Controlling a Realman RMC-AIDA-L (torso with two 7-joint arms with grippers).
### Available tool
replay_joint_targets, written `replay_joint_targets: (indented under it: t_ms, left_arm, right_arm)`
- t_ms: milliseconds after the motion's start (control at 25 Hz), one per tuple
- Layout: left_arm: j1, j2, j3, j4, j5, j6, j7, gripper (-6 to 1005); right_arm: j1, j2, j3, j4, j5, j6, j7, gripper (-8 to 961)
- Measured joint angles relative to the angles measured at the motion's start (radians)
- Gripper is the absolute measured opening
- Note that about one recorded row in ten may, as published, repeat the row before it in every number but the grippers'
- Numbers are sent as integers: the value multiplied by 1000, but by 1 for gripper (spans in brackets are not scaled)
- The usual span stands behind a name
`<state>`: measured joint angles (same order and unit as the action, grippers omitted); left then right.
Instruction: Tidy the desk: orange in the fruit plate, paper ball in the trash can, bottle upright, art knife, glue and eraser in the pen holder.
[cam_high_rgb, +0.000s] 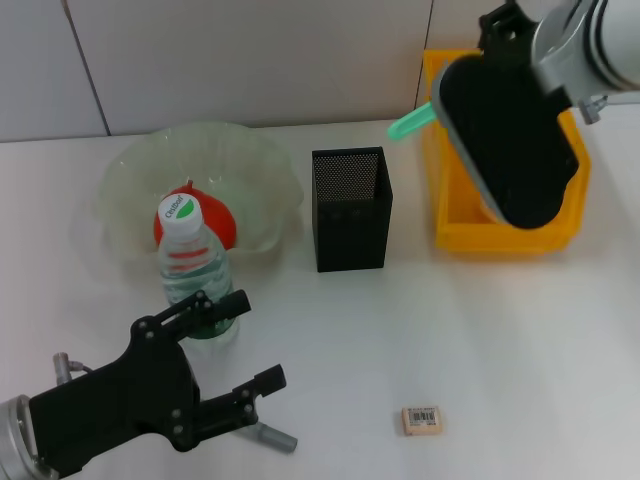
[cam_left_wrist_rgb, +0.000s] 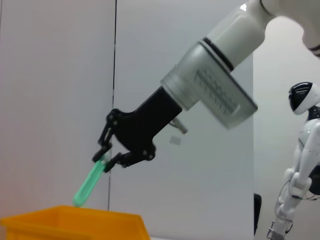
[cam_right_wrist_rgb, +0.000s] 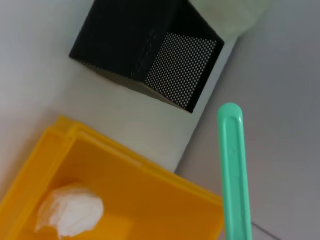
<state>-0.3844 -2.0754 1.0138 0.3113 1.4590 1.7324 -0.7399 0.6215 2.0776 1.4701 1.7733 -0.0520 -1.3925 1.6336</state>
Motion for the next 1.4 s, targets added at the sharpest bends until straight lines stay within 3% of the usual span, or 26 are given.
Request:
replay_joint_targets:
  t_ms: [720,1400]
  left_arm:
    - [6,-1,0,-12,-1,11,-3,797]
    - [-4,-2,0,-12,-3,12,2,798]
  right_arm:
    - [23,10,-133,-226,-132,289,-34,182]
    - [82,15,-235,-361,-143,315,-2,210]
